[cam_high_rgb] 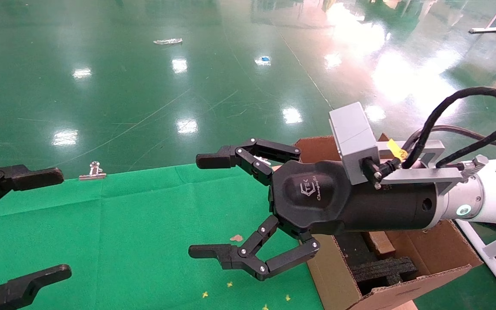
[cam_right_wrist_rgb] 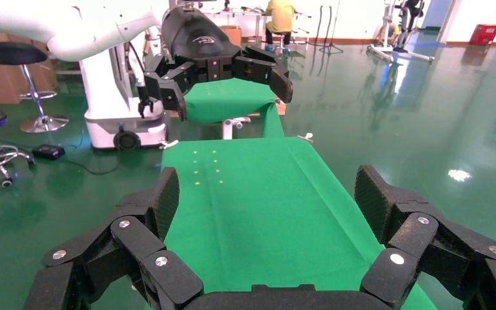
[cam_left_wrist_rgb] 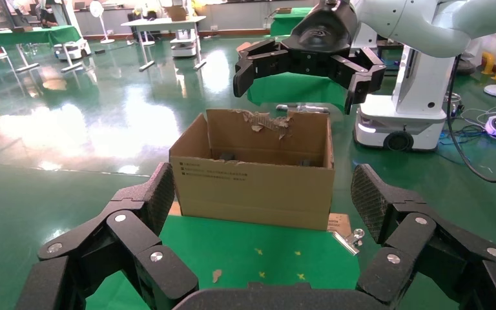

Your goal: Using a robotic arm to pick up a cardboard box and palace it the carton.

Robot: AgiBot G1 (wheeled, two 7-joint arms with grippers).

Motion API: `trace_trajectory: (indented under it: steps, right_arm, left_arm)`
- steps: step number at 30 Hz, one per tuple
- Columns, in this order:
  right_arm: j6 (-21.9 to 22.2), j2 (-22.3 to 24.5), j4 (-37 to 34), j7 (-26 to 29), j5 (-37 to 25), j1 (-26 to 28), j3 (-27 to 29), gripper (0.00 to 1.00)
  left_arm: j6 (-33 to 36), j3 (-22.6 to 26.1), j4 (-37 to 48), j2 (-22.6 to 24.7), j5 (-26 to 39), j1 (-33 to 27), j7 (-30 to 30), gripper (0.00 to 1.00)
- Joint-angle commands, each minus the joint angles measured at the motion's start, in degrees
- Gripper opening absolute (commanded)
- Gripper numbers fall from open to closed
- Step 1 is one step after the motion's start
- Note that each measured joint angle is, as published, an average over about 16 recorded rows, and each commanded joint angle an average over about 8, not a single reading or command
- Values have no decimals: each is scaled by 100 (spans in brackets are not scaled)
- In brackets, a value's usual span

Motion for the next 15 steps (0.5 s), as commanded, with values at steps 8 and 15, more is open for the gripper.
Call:
trace_trajectory:
  steps: [8,15]
  right_arm:
    - [9,4,-4,7,-14,17,-18,100]
    - [11,6,-7,9,-16,22,-24,100]
  left_arm:
    - [0,0,0,0,0,0,0,100]
    - [0,0,0,0,0,0,0,100]
